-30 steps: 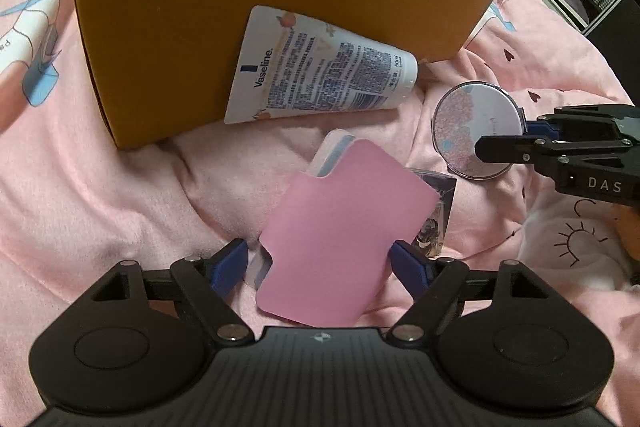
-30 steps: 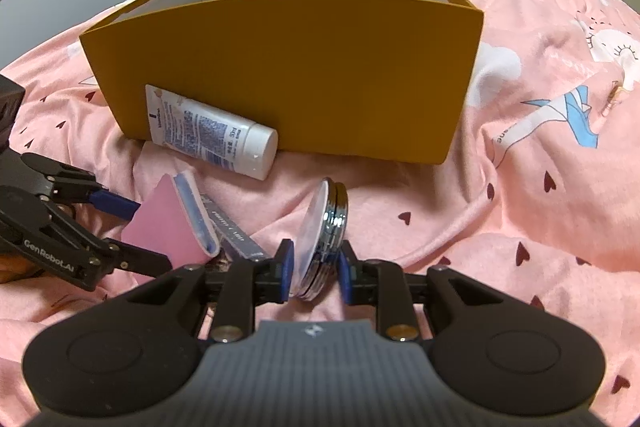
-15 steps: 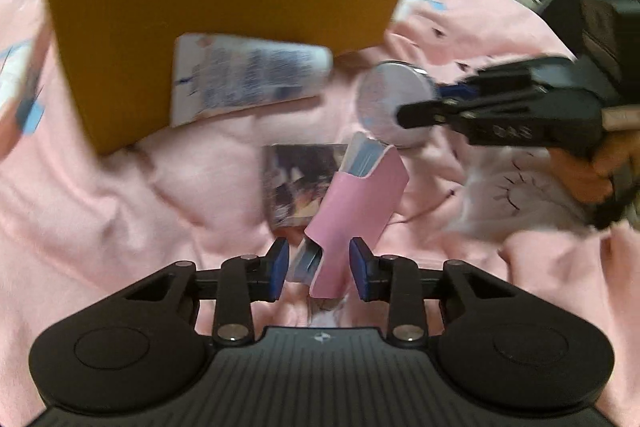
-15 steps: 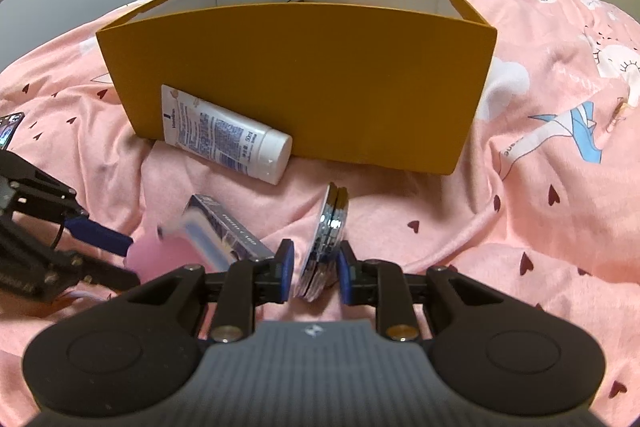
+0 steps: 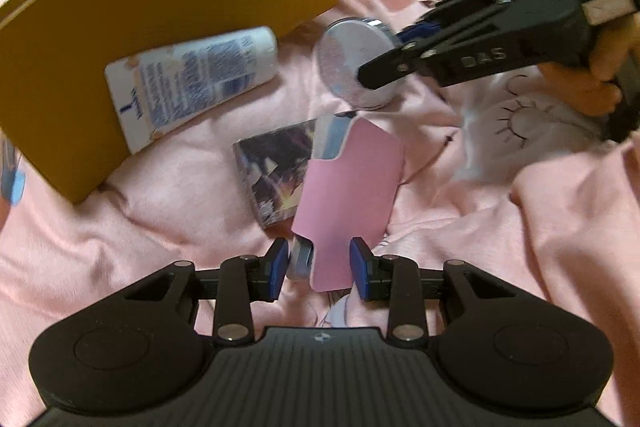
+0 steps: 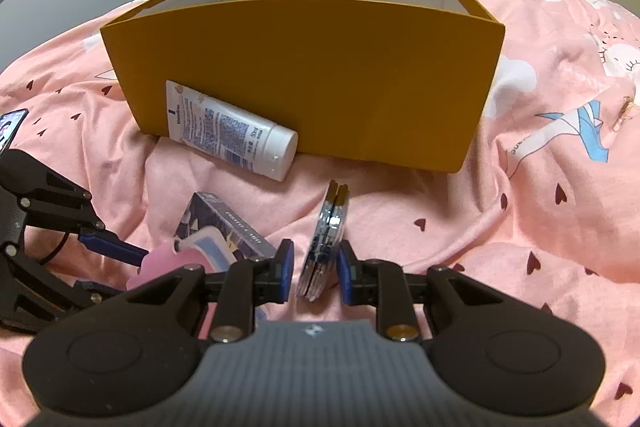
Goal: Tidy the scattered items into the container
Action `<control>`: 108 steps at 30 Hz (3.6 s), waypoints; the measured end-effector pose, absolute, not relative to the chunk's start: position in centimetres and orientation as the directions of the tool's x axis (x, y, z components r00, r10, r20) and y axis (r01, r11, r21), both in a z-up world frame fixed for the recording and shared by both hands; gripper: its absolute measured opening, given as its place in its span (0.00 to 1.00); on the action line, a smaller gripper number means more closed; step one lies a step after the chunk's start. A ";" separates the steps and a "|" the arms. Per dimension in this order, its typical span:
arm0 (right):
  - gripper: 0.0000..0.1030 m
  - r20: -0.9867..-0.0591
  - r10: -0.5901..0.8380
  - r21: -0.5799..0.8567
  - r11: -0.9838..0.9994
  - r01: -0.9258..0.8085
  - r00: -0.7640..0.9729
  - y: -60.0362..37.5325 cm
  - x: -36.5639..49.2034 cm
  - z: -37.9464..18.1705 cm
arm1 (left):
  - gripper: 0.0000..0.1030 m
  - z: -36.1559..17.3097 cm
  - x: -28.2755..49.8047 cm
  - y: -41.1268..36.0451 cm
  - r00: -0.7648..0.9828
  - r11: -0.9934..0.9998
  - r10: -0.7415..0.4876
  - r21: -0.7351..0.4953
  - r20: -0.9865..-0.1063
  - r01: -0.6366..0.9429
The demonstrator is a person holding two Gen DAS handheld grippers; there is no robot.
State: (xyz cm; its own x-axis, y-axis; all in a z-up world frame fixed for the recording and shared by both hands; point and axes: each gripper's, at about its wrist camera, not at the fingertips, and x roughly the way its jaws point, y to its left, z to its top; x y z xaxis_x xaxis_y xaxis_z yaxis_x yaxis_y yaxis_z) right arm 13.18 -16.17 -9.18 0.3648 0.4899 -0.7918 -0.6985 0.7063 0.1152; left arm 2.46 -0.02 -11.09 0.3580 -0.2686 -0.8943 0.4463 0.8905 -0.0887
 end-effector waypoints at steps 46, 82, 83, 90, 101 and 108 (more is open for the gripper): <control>0.15 -0.785 0.482 0.099 0.719 -0.688 0.390 -16.3 12.9 -8.9 | 0.20 -11.7 0.6 -2.7 0.405 0.851 -0.308 -0.059 -0.861 0.523; 0.15 -0.678 0.571 0.131 0.713 -0.688 0.462 -17.1 12.5 -2.0 | 0.01 -1.9 1.8 5.7 0.635 0.941 -0.339 -0.249 -0.694 0.229; 0.15 -0.685 0.572 0.144 0.714 -0.685 0.451 -17.2 12.5 -2.3 | 0.04 -2.4 1.9 5.5 0.613 0.944 -0.330 -0.242 -0.718 0.225; 0.15 -0.721 0.567 0.199 0.719 -0.666 0.397 -17.5 11.9 -4.3 | 0.55 -6.7 3.1 6.4 0.418 0.946 -0.319 -0.314 -0.850 0.083; 0.15 -0.770 0.566 0.302 0.729 -0.614 0.293 -18.8 11.1 -7.2 | 0.63 -12.3 3.9 8.7 0.226 0.889 -0.385 -0.425 -0.895 -0.169; 0.17 -0.798 0.552 0.337 0.741 -0.581 0.241 -18.6 11.5 -9.1 | 0.71 -13.5 4.3 8.8 0.196 0.874 -0.407 -0.443 -0.892 -0.200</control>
